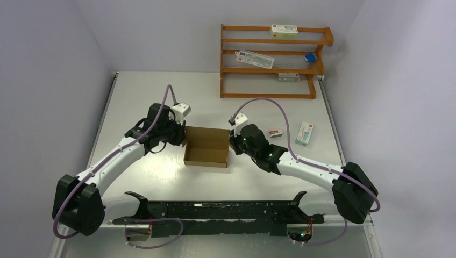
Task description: Fold the paper box
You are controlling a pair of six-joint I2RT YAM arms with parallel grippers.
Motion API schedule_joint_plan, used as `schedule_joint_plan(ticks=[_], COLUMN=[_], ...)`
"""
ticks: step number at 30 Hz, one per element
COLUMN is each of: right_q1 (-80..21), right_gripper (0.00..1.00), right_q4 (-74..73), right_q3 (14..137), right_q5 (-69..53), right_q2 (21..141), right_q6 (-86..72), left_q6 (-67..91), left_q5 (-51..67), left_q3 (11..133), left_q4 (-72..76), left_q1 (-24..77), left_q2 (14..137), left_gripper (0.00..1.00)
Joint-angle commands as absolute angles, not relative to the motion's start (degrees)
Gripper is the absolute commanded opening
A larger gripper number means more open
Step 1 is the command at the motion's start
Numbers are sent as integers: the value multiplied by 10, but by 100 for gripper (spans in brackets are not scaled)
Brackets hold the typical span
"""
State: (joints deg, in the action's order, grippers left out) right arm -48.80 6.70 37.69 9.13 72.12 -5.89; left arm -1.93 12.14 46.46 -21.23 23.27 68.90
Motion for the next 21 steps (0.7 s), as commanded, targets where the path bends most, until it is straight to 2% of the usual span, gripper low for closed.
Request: schedule_joint_plan(ticks=[1,8,21], right_q1=[-486,-495,-578], right_gripper=[4,2,2], right_q4=[31,-37,-62], right_q3=[416,458,470], right_q5=[109,159,317], right_q2=[740,760,799], right_q6=[-127,-257,-387], left_q6=[67,192,305], left_q5=[160,167,83], left_q3=[466,423,347], left_q4=[-196,-146,-79], left_q1=[229,233,285], left_q2=[665,599,563], left_gripper=[13,8,9])
